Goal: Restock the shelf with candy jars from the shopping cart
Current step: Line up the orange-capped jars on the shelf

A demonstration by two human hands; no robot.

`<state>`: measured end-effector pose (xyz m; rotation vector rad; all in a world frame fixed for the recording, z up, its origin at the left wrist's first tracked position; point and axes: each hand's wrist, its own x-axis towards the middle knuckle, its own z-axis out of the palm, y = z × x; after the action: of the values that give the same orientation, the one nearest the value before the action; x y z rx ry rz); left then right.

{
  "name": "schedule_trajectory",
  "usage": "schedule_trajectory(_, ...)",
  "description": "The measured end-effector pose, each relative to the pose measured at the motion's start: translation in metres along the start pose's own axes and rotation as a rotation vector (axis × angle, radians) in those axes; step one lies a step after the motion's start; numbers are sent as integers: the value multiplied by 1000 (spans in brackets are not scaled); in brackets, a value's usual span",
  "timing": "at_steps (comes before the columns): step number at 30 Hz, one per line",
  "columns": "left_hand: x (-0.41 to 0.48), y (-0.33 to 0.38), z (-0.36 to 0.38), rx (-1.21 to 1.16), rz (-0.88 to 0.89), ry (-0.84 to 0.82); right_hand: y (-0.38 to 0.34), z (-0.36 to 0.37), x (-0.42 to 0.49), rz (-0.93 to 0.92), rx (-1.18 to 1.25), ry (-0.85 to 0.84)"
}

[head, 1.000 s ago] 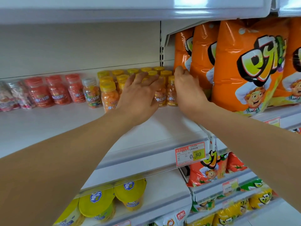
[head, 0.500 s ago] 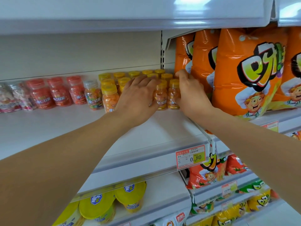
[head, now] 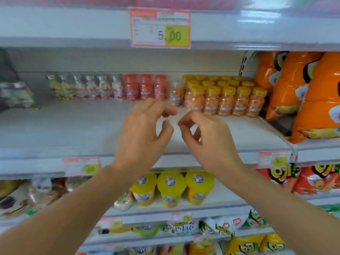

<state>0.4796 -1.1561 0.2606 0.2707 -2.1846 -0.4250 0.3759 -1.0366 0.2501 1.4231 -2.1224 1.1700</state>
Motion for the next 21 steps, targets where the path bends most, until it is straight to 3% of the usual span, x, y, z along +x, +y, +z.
schedule_trajectory(8, -198, -117, -142, 186, -501, 26, -139, 167, -89, -125, 246, -527)
schedule_trajectory(12, -321, -164, -182, 231, -866, -178, -177, 255, -159, -89, 303, -819)
schedule_trajectory(16, -422, -189, -202, 327, -1175, -485, -194, 332, -224, -102, 234, -1096)
schedule_trajectory(21, -520, -207, -205, 305, -1291, -650, -205, 403, -281, -180, -15, -1352)
